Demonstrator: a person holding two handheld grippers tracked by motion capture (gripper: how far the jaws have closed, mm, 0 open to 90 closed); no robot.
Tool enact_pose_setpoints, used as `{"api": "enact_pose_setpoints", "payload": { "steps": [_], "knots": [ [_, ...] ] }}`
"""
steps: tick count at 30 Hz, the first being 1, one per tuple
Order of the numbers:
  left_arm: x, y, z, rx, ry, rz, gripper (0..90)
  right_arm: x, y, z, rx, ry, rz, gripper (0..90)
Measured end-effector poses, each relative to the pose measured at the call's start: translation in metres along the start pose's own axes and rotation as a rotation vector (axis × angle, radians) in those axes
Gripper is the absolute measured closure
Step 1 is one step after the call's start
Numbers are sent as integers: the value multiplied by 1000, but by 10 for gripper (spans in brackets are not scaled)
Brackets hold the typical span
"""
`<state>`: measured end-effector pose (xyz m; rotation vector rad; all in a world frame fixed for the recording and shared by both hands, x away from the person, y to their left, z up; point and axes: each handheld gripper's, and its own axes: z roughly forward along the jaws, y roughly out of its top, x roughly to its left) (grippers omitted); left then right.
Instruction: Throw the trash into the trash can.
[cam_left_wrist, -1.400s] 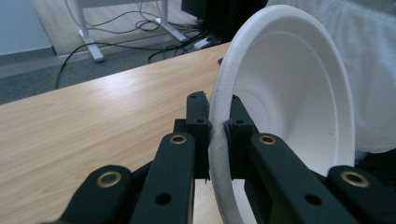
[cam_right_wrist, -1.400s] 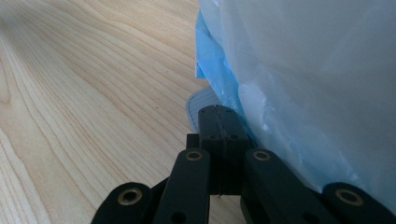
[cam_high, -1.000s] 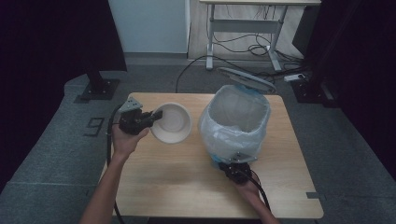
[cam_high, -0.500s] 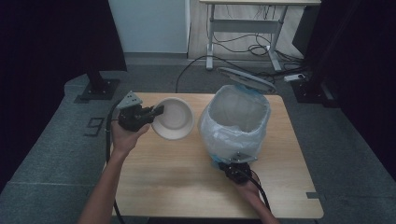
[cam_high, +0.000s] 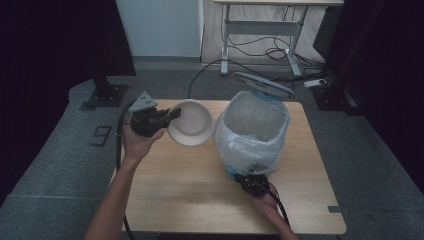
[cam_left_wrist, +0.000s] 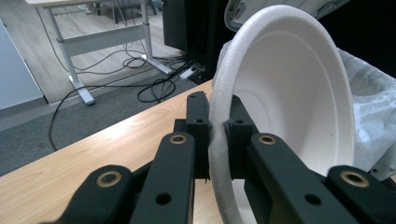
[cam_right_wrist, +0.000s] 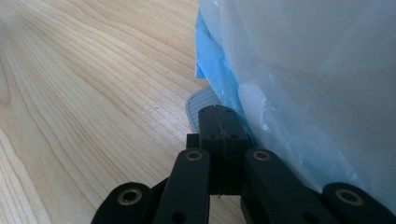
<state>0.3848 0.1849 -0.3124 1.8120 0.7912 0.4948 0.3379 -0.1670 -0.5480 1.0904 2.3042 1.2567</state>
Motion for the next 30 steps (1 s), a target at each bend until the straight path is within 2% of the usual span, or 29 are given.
{"api": "enact_pose_setpoints", "payload": {
  "steps": [30],
  "knots": [
    [-15, 24, 6, -12, -20, 44, 838, 0, 0, 0, 1, -1, 0, 894]
  ]
}}
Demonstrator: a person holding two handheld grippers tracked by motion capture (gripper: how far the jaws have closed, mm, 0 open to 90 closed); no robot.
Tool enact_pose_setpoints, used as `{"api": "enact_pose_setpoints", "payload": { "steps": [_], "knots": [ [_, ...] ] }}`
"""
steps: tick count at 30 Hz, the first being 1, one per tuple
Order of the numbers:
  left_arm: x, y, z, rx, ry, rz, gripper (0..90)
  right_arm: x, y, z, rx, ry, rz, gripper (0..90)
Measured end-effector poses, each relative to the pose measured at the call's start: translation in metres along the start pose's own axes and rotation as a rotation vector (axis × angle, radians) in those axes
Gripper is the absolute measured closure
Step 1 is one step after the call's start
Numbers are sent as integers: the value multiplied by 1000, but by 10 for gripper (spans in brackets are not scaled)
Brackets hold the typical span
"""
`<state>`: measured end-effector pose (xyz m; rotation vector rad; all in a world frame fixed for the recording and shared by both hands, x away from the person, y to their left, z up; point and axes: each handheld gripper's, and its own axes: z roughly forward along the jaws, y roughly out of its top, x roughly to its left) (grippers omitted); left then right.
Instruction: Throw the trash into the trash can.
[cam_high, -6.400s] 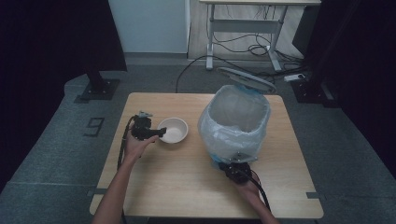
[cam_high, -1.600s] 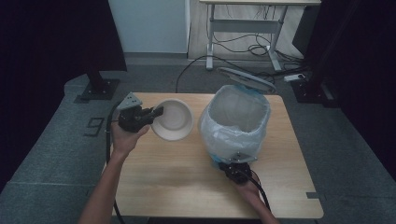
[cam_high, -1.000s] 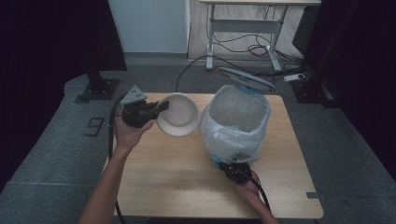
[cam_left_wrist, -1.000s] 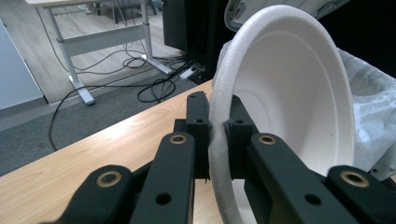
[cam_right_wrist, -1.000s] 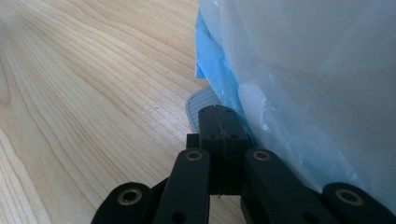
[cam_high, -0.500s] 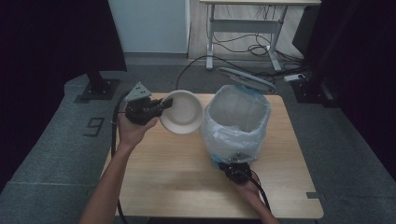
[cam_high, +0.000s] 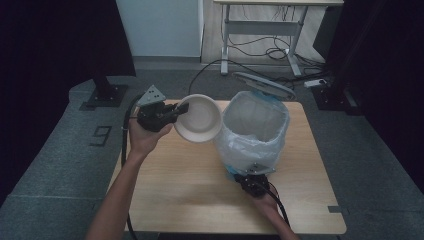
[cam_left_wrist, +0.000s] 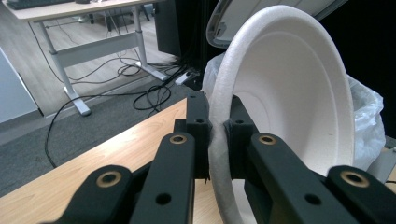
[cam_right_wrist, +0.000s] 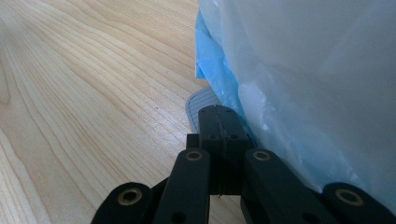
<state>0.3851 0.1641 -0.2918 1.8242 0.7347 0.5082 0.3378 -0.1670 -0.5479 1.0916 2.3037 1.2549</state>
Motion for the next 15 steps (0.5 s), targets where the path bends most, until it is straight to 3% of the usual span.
{"api": "enact_pose_setpoints", "payload": {
  "steps": [15],
  "knots": [
    [-5, 9, 6, -11, -15, 7, 838, 0, 0, 0, 0, -2, 0, 894]
  ]
}}
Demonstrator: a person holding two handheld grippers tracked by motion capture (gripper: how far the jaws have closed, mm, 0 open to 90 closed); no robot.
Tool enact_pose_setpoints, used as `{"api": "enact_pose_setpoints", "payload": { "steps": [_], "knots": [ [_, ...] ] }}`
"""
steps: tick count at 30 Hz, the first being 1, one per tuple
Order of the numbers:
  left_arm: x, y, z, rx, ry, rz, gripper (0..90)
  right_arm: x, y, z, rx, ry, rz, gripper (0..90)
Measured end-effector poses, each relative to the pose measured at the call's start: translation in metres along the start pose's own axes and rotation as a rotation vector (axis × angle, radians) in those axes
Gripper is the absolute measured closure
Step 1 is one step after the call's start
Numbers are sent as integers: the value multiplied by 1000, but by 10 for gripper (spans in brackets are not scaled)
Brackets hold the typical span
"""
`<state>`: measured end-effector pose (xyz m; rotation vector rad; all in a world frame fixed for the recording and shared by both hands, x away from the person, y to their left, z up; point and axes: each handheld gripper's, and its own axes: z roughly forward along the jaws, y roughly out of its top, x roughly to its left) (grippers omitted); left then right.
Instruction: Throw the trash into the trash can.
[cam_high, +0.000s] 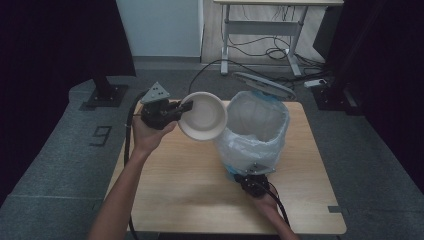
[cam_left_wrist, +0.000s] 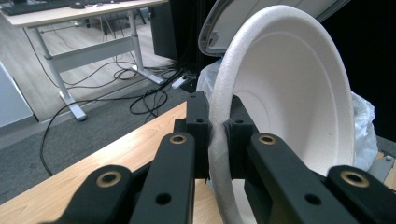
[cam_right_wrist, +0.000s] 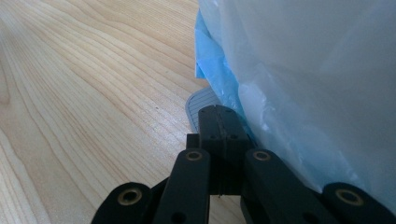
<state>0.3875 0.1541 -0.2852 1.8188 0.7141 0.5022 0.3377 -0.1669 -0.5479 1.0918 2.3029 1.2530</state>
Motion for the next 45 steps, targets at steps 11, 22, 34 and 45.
{"api": "enact_pose_setpoints", "payload": {
  "steps": [11, 22, 34, 45],
  "knots": [
    [-4, 6, 11, 4, -12, 8, 838, 0, 0, 0, 0, 0, 1, 894],
    [-8, 12, 23, 10, -23, 13, 838, 0, 0, 0, 0, 1, 2, 894],
    [-12, 19, 35, 12, -32, 17, 838, 0, 0, 0, 0, 1, 2, 894],
    [-18, 24, 51, 24, -43, 26, 838, 0, 0, 0, 0, 1, 3, 894]
  ]
}}
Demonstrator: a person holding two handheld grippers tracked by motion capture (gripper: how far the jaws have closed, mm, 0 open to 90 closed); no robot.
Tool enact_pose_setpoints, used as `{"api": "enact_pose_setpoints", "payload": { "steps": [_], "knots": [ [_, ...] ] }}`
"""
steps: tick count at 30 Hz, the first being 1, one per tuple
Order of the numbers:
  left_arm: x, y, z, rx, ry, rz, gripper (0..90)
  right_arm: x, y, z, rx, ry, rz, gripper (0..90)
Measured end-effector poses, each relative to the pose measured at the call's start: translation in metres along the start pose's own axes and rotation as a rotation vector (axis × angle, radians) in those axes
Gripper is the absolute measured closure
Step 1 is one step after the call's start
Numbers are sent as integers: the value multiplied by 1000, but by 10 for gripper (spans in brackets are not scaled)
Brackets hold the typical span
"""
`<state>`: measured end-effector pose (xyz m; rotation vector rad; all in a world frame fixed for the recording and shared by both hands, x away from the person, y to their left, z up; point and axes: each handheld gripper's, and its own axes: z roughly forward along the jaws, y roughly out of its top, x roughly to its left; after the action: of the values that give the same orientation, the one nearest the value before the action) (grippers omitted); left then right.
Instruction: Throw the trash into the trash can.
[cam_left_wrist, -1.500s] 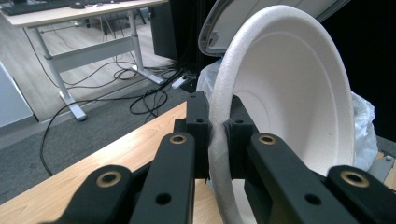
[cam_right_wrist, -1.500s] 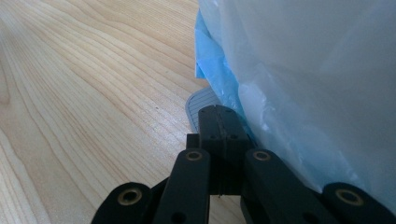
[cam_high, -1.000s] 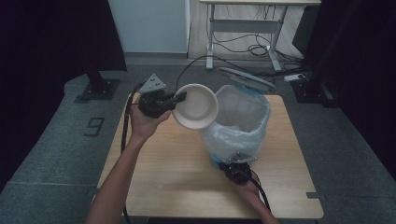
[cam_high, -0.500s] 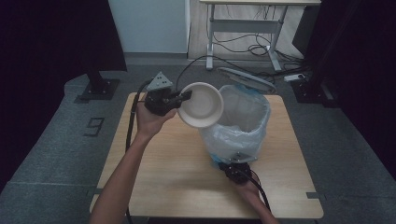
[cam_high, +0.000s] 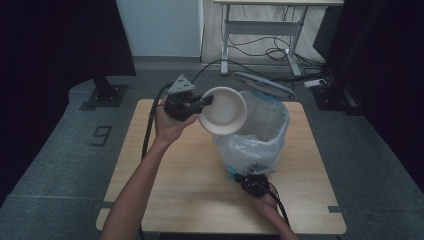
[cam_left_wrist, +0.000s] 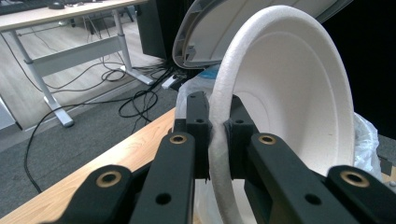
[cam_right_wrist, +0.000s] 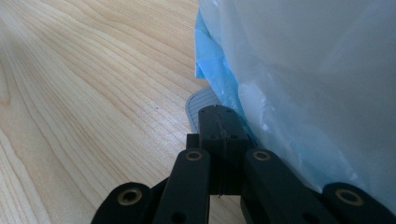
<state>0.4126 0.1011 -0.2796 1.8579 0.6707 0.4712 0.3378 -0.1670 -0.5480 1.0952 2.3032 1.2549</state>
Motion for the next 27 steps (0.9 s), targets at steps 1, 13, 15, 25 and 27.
{"api": "enact_pose_setpoints", "payload": {
  "steps": [1, 13, 15, 25, 27],
  "knots": [
    [-1, 1, 1, 0, -2, 0, 838, 0, 0, 0, 0, 0, 0, 894],
    [-6, 6, 19, 6, -19, 7, 838, 0, 0, 0, 0, 1, 2, 894],
    [-6, 7, 23, 10, -21, 8, 838, 0, 0, 0, -1, 2, 1, 894],
    [-11, 13, 36, 10, -29, 24, 838, 0, 0, 0, 0, 3, 3, 894],
    [-12, 14, 38, 13, -29, 28, 838, 0, 0, 0, 0, 2, 2, 894]
  ]
}}
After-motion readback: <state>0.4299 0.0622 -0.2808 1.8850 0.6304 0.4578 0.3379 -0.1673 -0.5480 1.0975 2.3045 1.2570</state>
